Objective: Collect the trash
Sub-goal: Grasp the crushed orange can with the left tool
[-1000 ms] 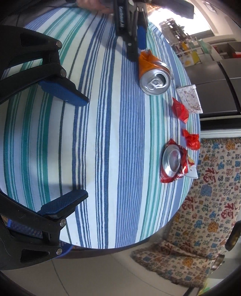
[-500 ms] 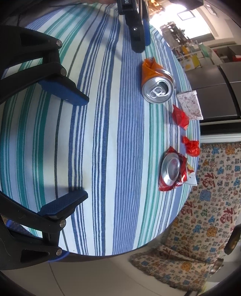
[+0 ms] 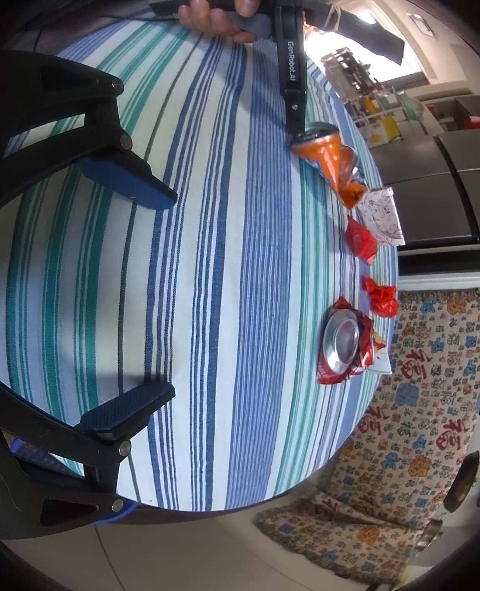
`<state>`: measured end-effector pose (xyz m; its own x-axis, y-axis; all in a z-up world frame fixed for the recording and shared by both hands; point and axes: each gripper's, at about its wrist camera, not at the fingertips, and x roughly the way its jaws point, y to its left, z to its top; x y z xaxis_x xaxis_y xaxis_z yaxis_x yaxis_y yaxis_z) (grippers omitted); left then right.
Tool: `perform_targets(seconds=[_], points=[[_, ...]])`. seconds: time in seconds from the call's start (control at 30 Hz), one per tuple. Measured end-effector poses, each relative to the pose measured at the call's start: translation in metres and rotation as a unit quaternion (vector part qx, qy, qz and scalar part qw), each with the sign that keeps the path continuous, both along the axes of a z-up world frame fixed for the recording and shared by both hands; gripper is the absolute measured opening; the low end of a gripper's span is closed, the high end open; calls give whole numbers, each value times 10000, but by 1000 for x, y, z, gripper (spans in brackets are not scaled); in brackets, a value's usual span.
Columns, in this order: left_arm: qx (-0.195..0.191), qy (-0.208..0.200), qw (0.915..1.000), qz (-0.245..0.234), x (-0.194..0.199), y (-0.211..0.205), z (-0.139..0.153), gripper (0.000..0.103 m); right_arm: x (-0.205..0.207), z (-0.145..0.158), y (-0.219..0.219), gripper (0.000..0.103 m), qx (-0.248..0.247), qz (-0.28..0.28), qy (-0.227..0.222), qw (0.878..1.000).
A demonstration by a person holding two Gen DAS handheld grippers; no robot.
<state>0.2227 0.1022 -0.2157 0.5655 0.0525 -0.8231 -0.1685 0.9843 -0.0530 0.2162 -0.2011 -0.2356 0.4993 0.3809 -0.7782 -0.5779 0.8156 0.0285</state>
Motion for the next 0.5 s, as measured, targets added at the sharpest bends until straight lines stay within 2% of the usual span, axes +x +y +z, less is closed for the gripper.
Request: perform_targets(seconds=[0.1, 0.2, 0.27, 0.4, 0.5], points=[[-313, -131, 9984, -452, -11, 6, 4, 69, 2, 0, 2, 95, 5, 19, 13, 10000], [-369, -307, 9945, -933, -19, -5, 9, 70, 5, -1, 4, 96, 29, -31, 10, 10000], [-407, -378, 9911, -1210, -19, -15, 11, 75, 6, -1, 6, 99, 49, -58, -1, 10000], [-493, -468, 9880, -1387, -2, -22, 15, 78, 6, -2, 8, 100, 64, -88, -44, 9999], [-569, -325, 9870, -1465, 17, -26, 11, 79, 6, -2, 8, 100, 72, -69, -50, 9999]])
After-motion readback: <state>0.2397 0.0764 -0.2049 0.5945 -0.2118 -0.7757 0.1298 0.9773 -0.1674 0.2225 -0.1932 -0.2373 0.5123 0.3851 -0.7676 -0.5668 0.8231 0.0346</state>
